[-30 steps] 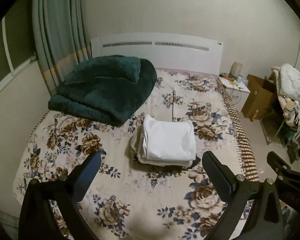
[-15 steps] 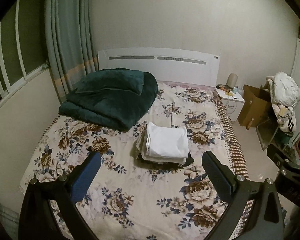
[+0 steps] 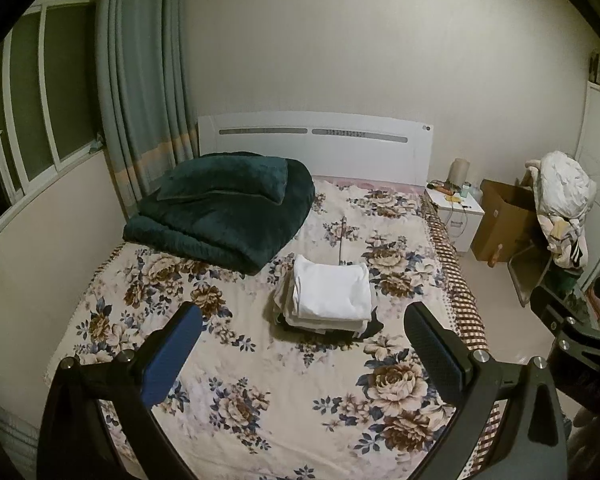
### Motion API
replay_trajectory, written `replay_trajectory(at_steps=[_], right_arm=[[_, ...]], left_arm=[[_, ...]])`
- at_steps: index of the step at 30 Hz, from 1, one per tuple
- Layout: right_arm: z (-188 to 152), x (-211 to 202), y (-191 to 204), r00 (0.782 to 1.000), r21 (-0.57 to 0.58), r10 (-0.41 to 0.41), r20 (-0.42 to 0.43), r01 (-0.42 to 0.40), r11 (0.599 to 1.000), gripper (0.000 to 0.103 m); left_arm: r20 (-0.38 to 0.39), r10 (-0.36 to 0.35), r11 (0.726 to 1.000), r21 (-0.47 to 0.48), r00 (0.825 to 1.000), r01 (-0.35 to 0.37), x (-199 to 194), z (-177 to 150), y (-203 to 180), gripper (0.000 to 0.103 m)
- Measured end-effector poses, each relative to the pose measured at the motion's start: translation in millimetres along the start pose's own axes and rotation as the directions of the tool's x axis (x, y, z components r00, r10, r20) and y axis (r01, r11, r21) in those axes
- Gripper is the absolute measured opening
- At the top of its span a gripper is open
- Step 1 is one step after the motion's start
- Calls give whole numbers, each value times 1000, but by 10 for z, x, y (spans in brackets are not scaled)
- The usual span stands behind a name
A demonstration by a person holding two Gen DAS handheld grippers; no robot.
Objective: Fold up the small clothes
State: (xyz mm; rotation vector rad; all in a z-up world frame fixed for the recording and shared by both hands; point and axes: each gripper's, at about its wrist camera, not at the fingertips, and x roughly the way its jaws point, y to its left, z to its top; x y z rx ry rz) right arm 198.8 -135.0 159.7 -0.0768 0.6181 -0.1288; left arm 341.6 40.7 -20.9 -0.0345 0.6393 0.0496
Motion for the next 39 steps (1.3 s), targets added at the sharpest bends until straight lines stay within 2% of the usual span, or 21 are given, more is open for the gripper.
replay_trajectory(at_steps=[17,39], right_arm=[[136,-121,33,1000,-4,23,-9,-23,1000,103],[113,-268,71,999,6,40,-7,-40,999,103]], left_arm=[[10,13,1000,-9,1000,-13,-121,4,11,103],[17,3,1000,-10,1000,-3,-250,-24,-38,103]])
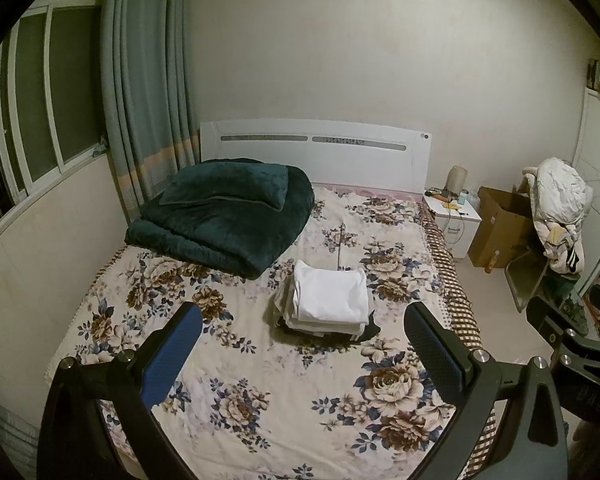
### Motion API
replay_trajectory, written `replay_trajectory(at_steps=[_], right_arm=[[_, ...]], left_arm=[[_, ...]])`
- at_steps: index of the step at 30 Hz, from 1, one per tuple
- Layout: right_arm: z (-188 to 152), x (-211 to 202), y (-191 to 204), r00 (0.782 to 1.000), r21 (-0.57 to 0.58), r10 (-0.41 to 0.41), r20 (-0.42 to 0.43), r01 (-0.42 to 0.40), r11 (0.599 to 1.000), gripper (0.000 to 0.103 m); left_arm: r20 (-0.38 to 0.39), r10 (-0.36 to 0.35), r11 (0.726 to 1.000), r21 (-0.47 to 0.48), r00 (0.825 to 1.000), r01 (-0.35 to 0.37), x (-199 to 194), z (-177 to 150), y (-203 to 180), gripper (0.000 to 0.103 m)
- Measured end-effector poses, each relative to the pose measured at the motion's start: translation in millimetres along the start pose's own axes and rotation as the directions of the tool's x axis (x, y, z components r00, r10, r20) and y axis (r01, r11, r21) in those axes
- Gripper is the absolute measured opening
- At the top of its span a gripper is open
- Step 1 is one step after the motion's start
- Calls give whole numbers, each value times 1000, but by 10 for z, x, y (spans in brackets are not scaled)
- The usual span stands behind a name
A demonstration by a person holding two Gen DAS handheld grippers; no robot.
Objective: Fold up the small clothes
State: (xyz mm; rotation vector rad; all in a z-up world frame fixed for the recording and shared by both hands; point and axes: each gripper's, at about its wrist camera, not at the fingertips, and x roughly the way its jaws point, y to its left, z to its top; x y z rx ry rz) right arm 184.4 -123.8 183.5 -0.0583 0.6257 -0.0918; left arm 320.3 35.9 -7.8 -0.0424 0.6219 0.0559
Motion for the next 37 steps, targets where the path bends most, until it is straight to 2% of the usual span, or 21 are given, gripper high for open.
replay_trajectory(at_steps=[25,37], right_arm=[[-38,-31,26,1000,10,0,0,0,1000,103],[-24,-42,103,1000,10,4,1,-4,1000,103]], left_arm=[[2,-2,1000,-4,1000,2,-67,43,-4,103],[15,20,1000,1,1000,-20,-162,96,1,103]])
